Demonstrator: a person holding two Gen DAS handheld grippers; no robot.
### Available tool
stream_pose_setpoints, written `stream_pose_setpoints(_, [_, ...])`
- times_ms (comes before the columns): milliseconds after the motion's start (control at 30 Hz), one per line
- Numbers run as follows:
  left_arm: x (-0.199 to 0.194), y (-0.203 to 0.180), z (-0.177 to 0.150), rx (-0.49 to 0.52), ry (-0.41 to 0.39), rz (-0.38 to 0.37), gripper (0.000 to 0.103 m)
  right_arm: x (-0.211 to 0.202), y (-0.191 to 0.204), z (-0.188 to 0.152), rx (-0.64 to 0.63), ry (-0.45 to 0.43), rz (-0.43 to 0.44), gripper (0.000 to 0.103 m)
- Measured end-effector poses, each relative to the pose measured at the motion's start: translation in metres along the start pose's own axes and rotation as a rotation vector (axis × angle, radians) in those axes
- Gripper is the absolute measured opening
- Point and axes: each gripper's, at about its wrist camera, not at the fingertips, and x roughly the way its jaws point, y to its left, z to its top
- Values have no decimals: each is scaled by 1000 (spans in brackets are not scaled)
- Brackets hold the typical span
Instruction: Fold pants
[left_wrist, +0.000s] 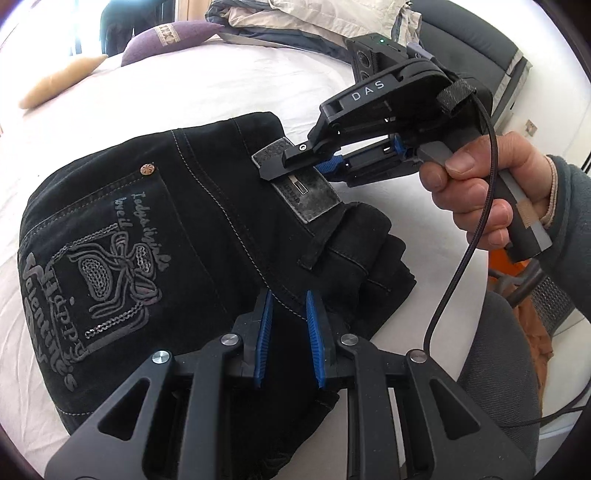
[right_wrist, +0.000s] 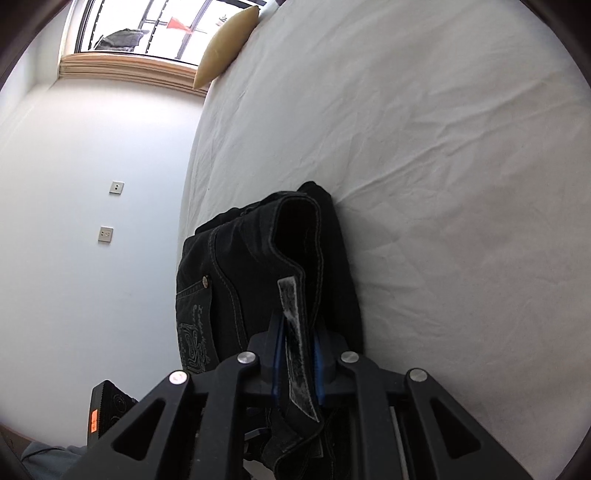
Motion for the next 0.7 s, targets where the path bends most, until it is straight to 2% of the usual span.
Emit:
stream_pose_setpoints(100, [-9, 8, 0, -28, -15, -15, 18, -3, -4, -1, 15, 9, 15, 21])
stream_pose_setpoints(133, [-14, 12, 1, -43, -31, -17, 18, -6, -3, -1, 26, 9, 18, 27])
stream_pose_setpoints(200, [-30, 22, -2, -69, -84, -21, 18, -21, 3, -4, 3, -23, -28, 35])
stream_pose_setpoints(233, [-38, 26, -1, -76, -111, -24, 18, -30, 12, -7, -22, -47, -73, 49])
stream_pose_setpoints(267, [-46, 29, -1, -79, -131, -20, 18, -41, 17, -10, -37, -79, -116, 53])
stream_pose_setpoints(300, [-52, 36, 1, -83, -150, -13, 18, -51, 20, -15, -40, -107, -95, 53])
stream_pose_setpoints(367, [-56, 52, 6, -108, -175, -10, 18, -65, 33, -27, -63, -144, 41, 53])
stream_pose_setpoints(433, [-57, 70, 10, -176, -167, -45, 18, -62, 47, -39, -105, -133, 146, 53])
stream_pose_setpoints(467, [-55, 79, 13, -204, -167, -86, 18, -54, 51, -45, -121, -107, 182, 54])
stream_pose_setpoints(500, [-49, 90, 13, -227, -151, -130, 18, -44, 51, -50, -131, -75, 180, 54])
stream_pose_setpoints(567, [-29, 110, 9, -291, -67, -194, 18, -19, 34, -57, -97, -1, 114, 54])
stream_pose_setpoints(600, [-20, 119, 5, -323, -43, -223, 18, -10, 20, -60, -58, 19, 105, 52])
stream_pose_setpoints(633, [-16, 127, 1, -354, -36, -254, 18, -8, 6, -63, -30, 15, 117, 35])
stream_pose_setpoints(667, [-19, 133, 2, -369, -50, -275, 18, -10, -7, -65, -8, 2, 128, 11])
stream_pose_setpoints(700, [-23, 134, 0, -370, -56, -277, 18, -14, -18, -67, 21, -8, 116, 1])
